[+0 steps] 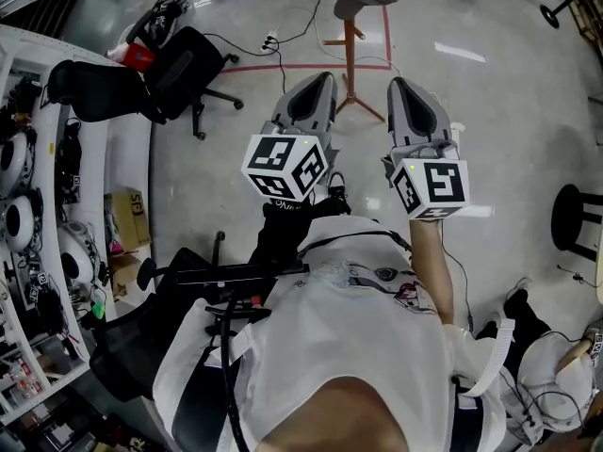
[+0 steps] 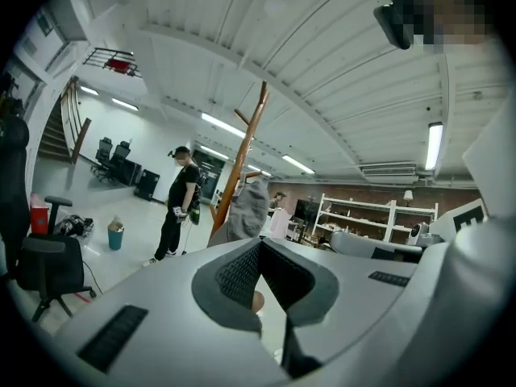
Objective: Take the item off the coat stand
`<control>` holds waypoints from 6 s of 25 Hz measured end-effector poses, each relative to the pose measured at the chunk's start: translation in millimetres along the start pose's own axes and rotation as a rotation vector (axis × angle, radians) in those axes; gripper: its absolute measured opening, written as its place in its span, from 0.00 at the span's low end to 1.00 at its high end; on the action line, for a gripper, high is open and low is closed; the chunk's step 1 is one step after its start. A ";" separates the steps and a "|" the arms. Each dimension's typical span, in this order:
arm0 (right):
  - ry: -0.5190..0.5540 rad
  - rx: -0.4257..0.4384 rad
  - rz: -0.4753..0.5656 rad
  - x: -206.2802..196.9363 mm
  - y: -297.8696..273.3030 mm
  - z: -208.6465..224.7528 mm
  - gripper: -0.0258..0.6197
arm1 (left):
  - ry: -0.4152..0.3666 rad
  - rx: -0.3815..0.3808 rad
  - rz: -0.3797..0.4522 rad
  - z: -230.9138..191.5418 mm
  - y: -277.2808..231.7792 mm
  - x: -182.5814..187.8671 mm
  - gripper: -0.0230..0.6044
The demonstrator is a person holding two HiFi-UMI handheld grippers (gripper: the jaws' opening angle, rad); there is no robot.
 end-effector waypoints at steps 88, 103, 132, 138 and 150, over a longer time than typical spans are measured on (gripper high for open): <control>0.118 0.060 -0.036 22.0 -191.0 123.6 0.08 | -0.173 0.063 0.000 -38.0 -92.4 1.6 0.04; 0.182 -0.059 0.078 55.4 -140.8 132.4 0.08 | -0.188 0.041 0.004 -43.4 -91.5 1.8 0.04; 0.121 -0.079 -0.009 18.4 -86.2 123.1 0.08 | -0.199 -0.004 0.042 -19.8 -114.1 11.4 0.04; 0.115 -0.071 -0.016 20.4 -86.2 119.7 0.08 | -0.199 0.004 0.046 -19.1 -110.5 14.8 0.04; 0.101 -0.061 -0.021 20.9 -85.2 114.6 0.08 | -0.199 0.003 0.037 -15.4 -105.9 15.6 0.04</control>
Point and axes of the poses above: the fingertips, and each gripper's own axes: y backward along the fingers, z to its right, x out of its top, the point moved 4 cm from there along y, backward along the fingers, and after that the axes turned 12 degrees about z, right-handed, at the moved point
